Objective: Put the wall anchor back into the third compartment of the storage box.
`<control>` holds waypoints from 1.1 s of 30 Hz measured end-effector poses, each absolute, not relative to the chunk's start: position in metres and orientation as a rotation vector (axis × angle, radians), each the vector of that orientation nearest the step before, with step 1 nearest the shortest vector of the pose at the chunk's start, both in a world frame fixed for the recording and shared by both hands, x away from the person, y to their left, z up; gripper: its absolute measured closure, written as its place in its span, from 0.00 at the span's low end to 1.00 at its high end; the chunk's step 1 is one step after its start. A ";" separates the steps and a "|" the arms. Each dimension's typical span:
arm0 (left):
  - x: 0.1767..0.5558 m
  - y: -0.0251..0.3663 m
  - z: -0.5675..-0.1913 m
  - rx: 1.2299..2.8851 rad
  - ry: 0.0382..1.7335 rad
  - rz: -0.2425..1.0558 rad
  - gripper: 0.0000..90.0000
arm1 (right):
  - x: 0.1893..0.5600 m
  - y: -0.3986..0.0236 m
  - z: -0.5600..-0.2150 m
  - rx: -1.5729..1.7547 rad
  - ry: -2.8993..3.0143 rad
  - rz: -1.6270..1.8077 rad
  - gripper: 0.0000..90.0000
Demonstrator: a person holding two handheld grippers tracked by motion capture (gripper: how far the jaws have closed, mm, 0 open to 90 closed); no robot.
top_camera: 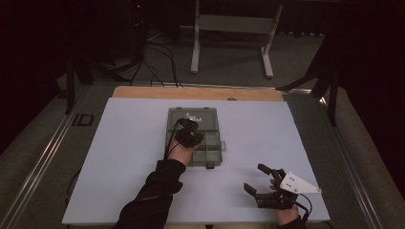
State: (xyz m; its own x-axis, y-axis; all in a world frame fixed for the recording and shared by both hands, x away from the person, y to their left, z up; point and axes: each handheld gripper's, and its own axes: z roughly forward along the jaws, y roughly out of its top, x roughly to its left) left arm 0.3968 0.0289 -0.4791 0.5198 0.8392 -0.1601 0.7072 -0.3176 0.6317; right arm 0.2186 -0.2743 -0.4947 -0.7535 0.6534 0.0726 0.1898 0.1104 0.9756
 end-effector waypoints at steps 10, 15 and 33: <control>0.398 0.029 -0.478 2.073 1.257 0.254 0.72 | 0.219 -0.275 -0.495 0.822 2.019 1.683 0.15; 0.395 0.033 -0.468 2.065 1.247 0.270 0.61 | 0.219 -0.275 -0.494 0.822 2.017 1.681 0.15; 0.381 0.059 -0.440 2.062 1.176 0.286 0.16 | 0.219 -0.274 -0.495 0.825 2.018 1.675 0.15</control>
State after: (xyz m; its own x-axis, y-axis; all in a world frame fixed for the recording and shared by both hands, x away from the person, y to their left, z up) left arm 0.3808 0.0591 -0.4404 0.5564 0.8160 -0.1568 0.6524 -0.3122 0.6906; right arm 0.2191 -0.2744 -0.4949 -0.7506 0.6569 0.0712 0.1909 0.1124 0.9752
